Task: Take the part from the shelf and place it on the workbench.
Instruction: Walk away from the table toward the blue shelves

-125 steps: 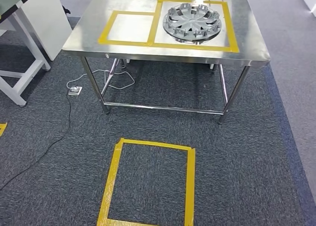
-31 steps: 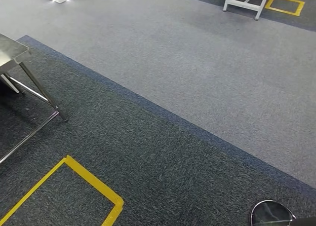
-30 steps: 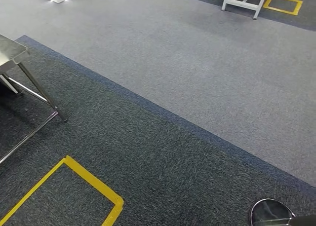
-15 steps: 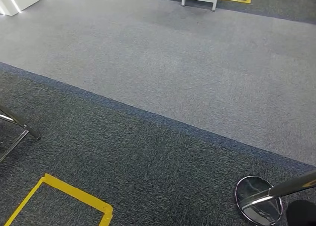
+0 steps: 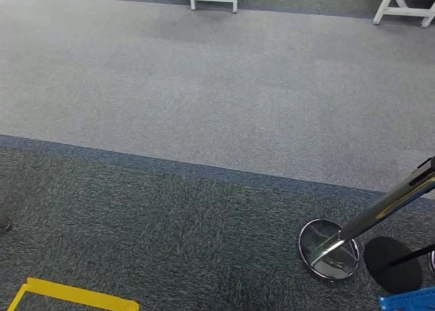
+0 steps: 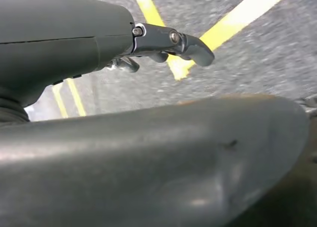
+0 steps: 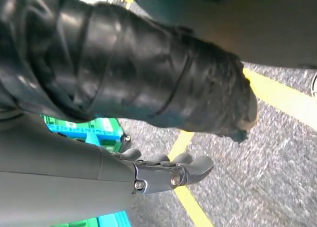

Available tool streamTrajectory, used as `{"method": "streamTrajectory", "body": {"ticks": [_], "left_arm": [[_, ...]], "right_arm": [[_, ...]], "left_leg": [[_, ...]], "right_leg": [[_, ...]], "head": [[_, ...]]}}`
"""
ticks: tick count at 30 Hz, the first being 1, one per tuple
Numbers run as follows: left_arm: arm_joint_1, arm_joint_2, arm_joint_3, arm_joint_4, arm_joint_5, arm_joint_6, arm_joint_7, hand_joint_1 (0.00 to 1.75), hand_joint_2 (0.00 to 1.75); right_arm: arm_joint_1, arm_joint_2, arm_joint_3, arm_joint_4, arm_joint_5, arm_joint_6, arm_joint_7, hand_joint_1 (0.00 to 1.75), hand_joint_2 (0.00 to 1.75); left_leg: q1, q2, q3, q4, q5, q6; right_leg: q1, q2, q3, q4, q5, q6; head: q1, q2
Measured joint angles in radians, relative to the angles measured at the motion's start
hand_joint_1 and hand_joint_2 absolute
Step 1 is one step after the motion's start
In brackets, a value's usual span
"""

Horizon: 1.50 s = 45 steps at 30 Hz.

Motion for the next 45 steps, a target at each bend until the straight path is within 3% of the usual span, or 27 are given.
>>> {"method": "streamTrajectory", "body": {"ticks": [2, 4, 6, 7, 8, 11, 13, 17, 19, 20, 23, 24, 25, 26, 28, 29, 30, 32, 33, 35, 37, 39, 40, 41, 43, 45], "left_arm": [[0.0, -0.002, 0.0, 0.0, 0.0, -0.001, 0.0, 0.0, 0.0], [0.003, -0.001, 0.0, 0.0, 0.0, -0.001, 0.0, 0.0, 0.0], [0.007, -0.001, -0.002, 0.0, 0.0, -0.002, 0.001, 0.0, 0.0], [0.007, -0.001, -0.003, 0.0, 0.0, -0.003, 0.001, 0.0, 0.0], [0.006, -0.002, -0.005, 0.0, 0.0, -0.004, 0.001, 0.0, 0.0], [0.004, -0.004, -0.012, 0.0, -0.001, -0.006, 0.001, 0.0, 0.0], [0.004, -0.003, -0.013, 0.0, -0.001, -0.006, 0.001, 0.0, 0.0], [0.005, -0.002, -0.014, 0.0, -0.001, -0.006, 0.001, 0.0, 0.0], [0.004, -0.002, -0.014, 0.0, -0.001, -0.006, 0.001, 0.0, 0.0], [0.002, -0.003, -0.015, 0.0, -0.001, -0.006, 0.001, 0.0, 0.0], [0.0, -0.005, -0.018, 0.0, -0.001, -0.007, 0.001, 0.0, 0.0], [0.001, -0.005, -0.018, 0.0, -0.001, -0.008, 0.002, 0.0, 0.0], [0.001, -0.005, -0.018, 0.0, -0.002, -0.008, 0.003, 0.0, 0.0], [0.001, -0.004, -0.018, 0.0, -0.002, -0.008, 0.005, 0.0, 0.0], [0.004, -0.002, -0.018, 0.0, -0.003, -0.008, 0.006, 0.0, 0.0], [0.004, 0.0, -0.018, 0.0, -0.003, -0.009, 0.006, 0.0, 0.0], [0.003, 0.001, -0.018, 0.0, -0.002, -0.009, 0.006, 0.0, 0.0], [-0.001, 0.0, -0.019, 0.0, -0.002, -0.01, 0.006, 0.0, 0.0], [-0.003, -0.001, -0.019, 0.0, -0.003, -0.01, 0.007, 0.0, 0.0], [-0.002, -0.003, -0.019, 0.0, -0.003, -0.01, 0.008, 0.0, 0.0], [0.002, -0.002, -0.021, 0.0, -0.003, -0.01, 0.009, 0.0, 0.0], [0.004, -0.002, -0.023, 0.0, -0.003, -0.01, 0.011, 0.0, 0.0], [0.004, -0.002, -0.024, 0.0, -0.003, -0.01, 0.011, 0.0, 0.0], [0.003, -0.003, -0.025, 0.0, -0.003, -0.01, 0.011, 0.0, 0.0], [0.002, -0.004, -0.025, 0.0, -0.003, -0.01, 0.011, 0.0, 0.0], [0.002, -0.004, -0.026, 0.0, -0.003, -0.011, 0.011, 0.0, 0.0]], "right_arm": [[0.002, 0.0, 0.0, 0.0, 0.0, 0.0, 0.0, 0.0, 0.0], [-0.001, 0.0, 0.0, 0.0, 0.001, -0.001, 0.0, 0.0, 0.0], [-0.002, 0.0, 0.0, 0.0, 0.002, -0.001, 0.0, 0.0, 0.0], [-0.002, 0.0, 0.0, 0.0, 0.002, -0.002, 0.0, 0.0, 0.0], [-0.001, 0.0, 0.0, 0.0, 0.002, -0.002, 0.0, 0.0, 0.0], [-0.002, -0.001, 0.0, 0.0, 0.002, -0.005, 0.001, 0.0, 0.0], [-0.003, -0.001, 0.0, 0.0, 0.002, -0.006, 0.002, 0.0, 0.0], [-0.003, -0.001, 0.0, 0.0, 0.002, -0.006, 0.002, 0.0, 0.0], [-0.003, -0.001, 0.0, 0.0, 0.002, -0.006, 0.001, 0.0, 0.0], [-0.002, -0.001, 0.0, 0.0, 0.002, -0.006, 0.001, 0.0, 0.0], [-0.002, -0.002, 0.0, 0.0, 0.002, -0.006, 0.002, 0.0, 0.0], [-0.003, -0.002, 0.0, 0.0, 0.001, -0.006, 0.003, 0.0, 0.0], [-0.003, -0.002, 0.0, 0.0, 0.0, -0.006, 0.004, 0.0, 0.0], [-0.002, -0.002, 0.0, 0.0, 0.0, -0.006, 0.004, 0.0, 0.0], [-0.003, -0.001, 0.0, 0.0, 0.001, -0.006, 0.005, 0.0, 0.0], [-0.004, -0.001, 0.0, 0.0, 0.001, -0.006, 0.005, 0.0, 0.0], [-0.004, -0.001, 0.0, 0.0, 0.002, -0.006, 0.005, 0.0, 0.0], [-0.003, -0.001, 0.0, 0.0, 0.002, -0.006, 0.005, 0.0, 0.0], [-0.001, -0.001, 0.0, 0.0, 0.002, -0.006, 0.005, 0.0, 0.0], [0.0, -0.001, 0.0, 0.0, 0.004, -0.006, 0.005, 0.0, 0.0], [-0.004, -0.002, 0.0, 0.0, 0.005, -0.006, 0.005, 0.0, 0.0], [-0.005, -0.002, 0.0, 0.0, 0.006, -0.006, 0.005, 0.0, 0.0], [-0.004, -0.002, 0.0, 0.0, 0.006, -0.006, 0.005, 0.0, 0.0], [-0.004, -0.002, 0.0, 0.0, 0.006, -0.006, 0.004, 0.0, 0.0], [-0.004, -0.002, 0.0, 0.0, 0.006, -0.006, 0.005, 0.0, 0.0], [-0.005, -0.003, 0.0, 0.0, 0.007, -0.006, 0.006, 0.0, 0.0]], "left_leg": [[0.001, 0.028, 0.007, -0.016, 0.009, 0.011], [0.0, 0.062, 0.011, -0.025, 0.013, 0.017], [-0.003, 0.097, 0.01, -0.024, 0.012, 0.018], [-0.003, 0.114, 0.01, -0.024, 0.011, 0.017], [-0.003, 0.13, 0.011, -0.023, 0.008, 0.015], [-0.004, 0.166, 0.017, -0.016, -0.002, 0.001], [-0.008, 0.177, 0.02, -0.012, -0.009, -0.008], [-0.009, 0.179, 0.02, -0.011, -0.011, -0.011], [-0.009, 0.182, 0.022, -0.01, -0.011, -0.014], [-0.006, 0.189, 0.025, -0.011, -0.013, -0.02], [0.002, 0.113, -0.06, 0.203, -0.125, -0.033], [0.001, 0.08, -0.093, 0.275, -0.152, -0.03], [-0.001, 0.077, -0.096, 0.271, -0.134, -0.025], [-0.003, 0.071, -0.082, 0.23, -0.099, -0.019], [-0.006, 0.028, -0.035, 0.1, -0.024, -0.005], [-0.007, 0.006, -0.017, 0.047, -0.006, -0.002], [-0.008, -0.01, -0.007, 0.017, 0.0, 0.0], [-0.01, -0.005, -0.001, 0.0, -0.003, 0.003], [-0.01, 0.007, 0.002, -0.006, 0.001, 0.007], [-0.008, 0.036, 0.009, -0.023, 0.008, 0.017], [-0.008, 0.069, 0.012, -0.03, 0.009, 0.023], [-0.009, 0.103, 0.012, -0.029, 0.007, 0.024], [-0.009, 0.118, 0.012, -0.029, 0.005, 0.022], [-0.007, 0.133, 0.013, -0.028, 0.003, 0.018], [-0.006, 0.157, 0.019, -0.023, -0.005, 0.008], [-0.009, 0.176, 0.023, -0.014, -0.013, -0.005]], "right_leg": [[0.001, -0.045, -0.021, 0.031, -0.023, 0.009], [0.002, -0.112, -0.072, 0.133, -0.085, 0.017], [-0.003, -0.134, -0.127, 0.247, -0.136, 0.026], [-0.005, -0.138, -0.134, 0.265, -0.136, 0.03], [-0.007, -0.144, -0.119, 0.245, -0.119, 0.033], [-0.011, -0.202, -0.005, 0.055, -0.041, 0.033], [-0.01, -0.234, 0.03, -0.001, -0.026, 0.028], [-0.01, -0.232, 0.032, 0.0, -0.024, 0.025], [-0.008, -0.224, 0.031, 0.001, -0.024, 0.019], [-0.007, -0.211, 0.029, 0.001, -0.022, 0.01], [0.001, -0.134, 0.025, -0.004, -0.013, -0.024], [0.005, -0.111, 0.025, -0.005, -0.011, -0.029], [0.008, -0.095, 0.026, -0.004, -0.011, -0.03], [0.009, -0.079, 0.029, -0.004, -0.011, -0.03], [0.011, -0.05, 0.029, -0.002, -0.011, -0.028], [0.01, -0.037, 0.025, 0.0, -0.011, -0.025], [0.009, -0.025, 0.02, 0.001, -0.009, -0.021], [0.004, -0.003, 0.007, -0.001, -0.003, -0.007], [0.002, -0.009, 0.002, 0.001, -0.004, -0.001], [0.005, -0.061, -0.025, 0.042, -0.031, 0.006], [0.004, -0.121, -0.081, 0.154, -0.089, 0.012], [-0.002, -0.135, -0.131, 0.257, -0.124, 0.022], [-0.005, -0.139, -0.131, 0.263, -0.116, 0.026], [-0.009, -0.147, -0.11, 0.229, -0.092, 0.03], [-0.011, -0.185, -0.032, 0.095, -0.039, 0.034], [-0.009, -0.213, 0.018, 0.011, -0.019, 0.025]], "head": [[0.005, 0.0], [0.011, 0.0], [0.014, 0.0], [0.014, 0.0], [0.014, 0.0], [0.014, 0.0], [0.014, 0.0], [0.013, 0.0], [0.011, 0.0], [0.01, 0.0], [-0.002, 0.0], [-0.006, 0.0], [-0.006, 0.0], [-0.006, 0.0], [-0.005, 0.0], [-0.006, 0.0], [-0.005, 0.0], [-0.005, 0.0], [-0.004, 0.0], [0.0, 0.0], [0.005, 0.0], [0.006, 0.0], [0.006, 0.0], [0.006, 0.0], [0.007, 0.0], [0.006, 0.0]]}}
